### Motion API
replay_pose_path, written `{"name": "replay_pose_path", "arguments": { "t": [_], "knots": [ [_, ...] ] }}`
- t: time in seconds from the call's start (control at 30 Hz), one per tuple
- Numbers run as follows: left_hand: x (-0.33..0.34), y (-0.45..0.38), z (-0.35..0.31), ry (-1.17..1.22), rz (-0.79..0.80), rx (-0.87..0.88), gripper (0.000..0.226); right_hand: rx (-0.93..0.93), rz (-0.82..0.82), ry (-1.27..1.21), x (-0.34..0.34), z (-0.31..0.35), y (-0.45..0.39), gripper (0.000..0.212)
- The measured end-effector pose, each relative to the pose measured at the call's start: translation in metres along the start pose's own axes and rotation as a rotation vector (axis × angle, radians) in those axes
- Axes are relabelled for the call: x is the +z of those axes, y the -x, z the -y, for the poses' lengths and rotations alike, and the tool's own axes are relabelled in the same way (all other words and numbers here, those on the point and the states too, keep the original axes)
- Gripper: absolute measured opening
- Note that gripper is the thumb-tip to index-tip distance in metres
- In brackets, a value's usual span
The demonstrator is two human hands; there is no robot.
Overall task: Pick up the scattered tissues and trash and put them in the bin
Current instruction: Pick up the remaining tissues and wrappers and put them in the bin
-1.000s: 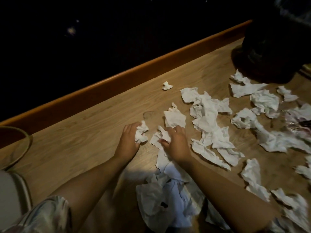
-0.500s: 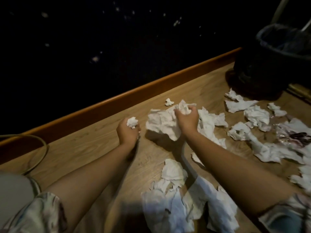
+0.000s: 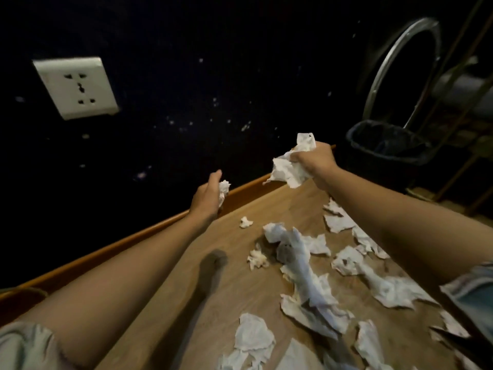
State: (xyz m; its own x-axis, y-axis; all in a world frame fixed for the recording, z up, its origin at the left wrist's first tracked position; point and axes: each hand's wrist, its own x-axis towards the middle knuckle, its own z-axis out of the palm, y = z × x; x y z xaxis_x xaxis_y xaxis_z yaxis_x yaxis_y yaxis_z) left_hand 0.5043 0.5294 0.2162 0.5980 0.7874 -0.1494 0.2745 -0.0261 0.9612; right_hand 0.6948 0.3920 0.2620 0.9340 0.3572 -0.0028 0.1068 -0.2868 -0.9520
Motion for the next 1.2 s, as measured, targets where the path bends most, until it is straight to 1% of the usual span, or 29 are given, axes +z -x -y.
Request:
{"name": "replay_pose_path", "arguments": {
  "t": [0.07, 0.1, 0.17, 0.23, 0.3, 0.37, 0.4, 0.43, 0.47, 0.5, 0.53, 0.57, 0.63, 0.67, 0.7, 0.73, 0.77, 0.8, 0.87, 0.93, 0.97, 1.03, 1.07, 1.1, 1.17, 1.2],
  "knots": [
    [0.015, -0.007, -0.014, 0.010, 0.024, -0.047, 0.036, -0.011, -0.028, -0.025, -0.015, -0.001, -0.006, 0.012],
    [0.025, -0.011, -0.020, -0.001, 0.042, -0.063, 0.034, -0.010, -0.026, -0.031, -0.022, -0.004, -0.010, 0.013],
    [0.050, -0.017, -0.033, -0.018, 0.046, -0.064, 0.029, -0.010, -0.007, -0.046, -0.040, -0.011, -0.017, 0.017],
    [0.081, -0.021, -0.043, 0.038, 0.047, -0.060, 0.018, -0.029, 0.024, -0.085, -0.062, -0.020, -0.027, 0.022],
    [0.118, -0.023, -0.053, 0.070, 0.069, -0.074, 0.020, -0.051, 0.035, -0.090, -0.090, -0.029, -0.041, 0.025],
    [0.160, -0.025, -0.063, 0.127, 0.156, -0.084, 0.016, -0.043, -0.010, -0.084, -0.122, -0.040, -0.061, 0.025],
    [0.181, -0.025, -0.069, 0.154, 0.200, -0.082, 0.014, -0.025, -0.047, -0.094, -0.139, -0.043, -0.070, 0.030],
    [0.203, -0.027, -0.076, 0.160, 0.231, -0.066, 0.014, -0.007, -0.089, -0.106, -0.155, -0.048, -0.082, 0.044],
    [0.225, -0.028, -0.082, 0.153, 0.249, -0.040, 0.014, 0.024, -0.126, -0.119, -0.171, -0.051, -0.094, 0.063],
    [0.246, -0.030, -0.088, 0.132, 0.262, -0.014, 0.013, 0.062, -0.156, -0.155, -0.186, -0.055, -0.107, 0.075],
    [0.267, -0.033, -0.094, 0.100, 0.279, 0.006, 0.009, 0.096, -0.174, -0.211, -0.201, -0.059, -0.122, 0.077],
    [0.289, -0.036, -0.101, 0.056, 0.300, 0.017, 0.009, 0.139, -0.184, -0.278, -0.214, -0.065, -0.137, 0.068],
    [0.330, -0.043, -0.116, -0.006, 0.327, 0.010, 0.027, 0.198, -0.187, -0.453, -0.238, -0.068, -0.159, 0.044],
    [0.349, -0.046, -0.125, 0.002, 0.325, 0.005, 0.038, 0.211, -0.201, -0.540, -0.247, -0.070, -0.168, 0.040],
    [0.367, -0.049, -0.134, 0.033, 0.317, -0.012, 0.050, 0.217, -0.215, -0.611, -0.254, -0.073, -0.177, 0.045],
    [0.384, -0.053, -0.141, 0.057, 0.299, -0.027, 0.061, 0.237, -0.229, -0.617, -0.260, -0.077, -0.186, 0.058],
    [0.399, -0.058, -0.149, 0.047, 0.276, -0.035, 0.067, 0.242, -0.234, -0.584, -0.264, -0.083, -0.197, 0.070],
    [0.413, -0.064, -0.156, 0.016, 0.256, -0.027, 0.067, 0.243, -0.257, -0.504, -0.267, -0.090, -0.208, 0.075],
    [0.438, -0.076, -0.163, -0.034, 0.245, 0.006, 0.064, 0.215, -0.302, -0.325, -0.270, -0.103, -0.224, 0.066],
    [0.459, -0.089, -0.163, -0.058, 0.258, 0.035, 0.060, 0.147, -0.305, -0.151, -0.271, -0.111, -0.230, 0.057],
    [0.469, -0.094, -0.160, -0.077, 0.253, 0.052, 0.058, 0.102, -0.286, -0.048, -0.272, -0.117, -0.235, 0.058],
    [0.478, -0.103, -0.154, -0.107, 0.203, 0.086, 0.054, -0.002, -0.247, 0.127, -0.270, -0.127, -0.238, 0.069],
    [0.483, -0.109, -0.148, -0.116, 0.184, 0.118, 0.051, -0.052, -0.257, 0.168, -0.269, -0.132, -0.240, 0.070],
    [0.485, -0.114, -0.143, -0.129, 0.168, 0.159, 0.048, -0.101, -0.277, 0.184, -0.268, -0.137, -0.242, 0.066],
    [0.488, -0.126, -0.127, -0.242, 0.174, 0.289, 0.048, -0.162, -0.295, 0.176, -0.265, -0.146, -0.245, 0.058],
    [0.488, -0.130, -0.118, -0.337, 0.198, 0.347, 0.051, -0.148, -0.281, 0.194, -0.263, -0.150, -0.244, 0.057]
  ]
}}
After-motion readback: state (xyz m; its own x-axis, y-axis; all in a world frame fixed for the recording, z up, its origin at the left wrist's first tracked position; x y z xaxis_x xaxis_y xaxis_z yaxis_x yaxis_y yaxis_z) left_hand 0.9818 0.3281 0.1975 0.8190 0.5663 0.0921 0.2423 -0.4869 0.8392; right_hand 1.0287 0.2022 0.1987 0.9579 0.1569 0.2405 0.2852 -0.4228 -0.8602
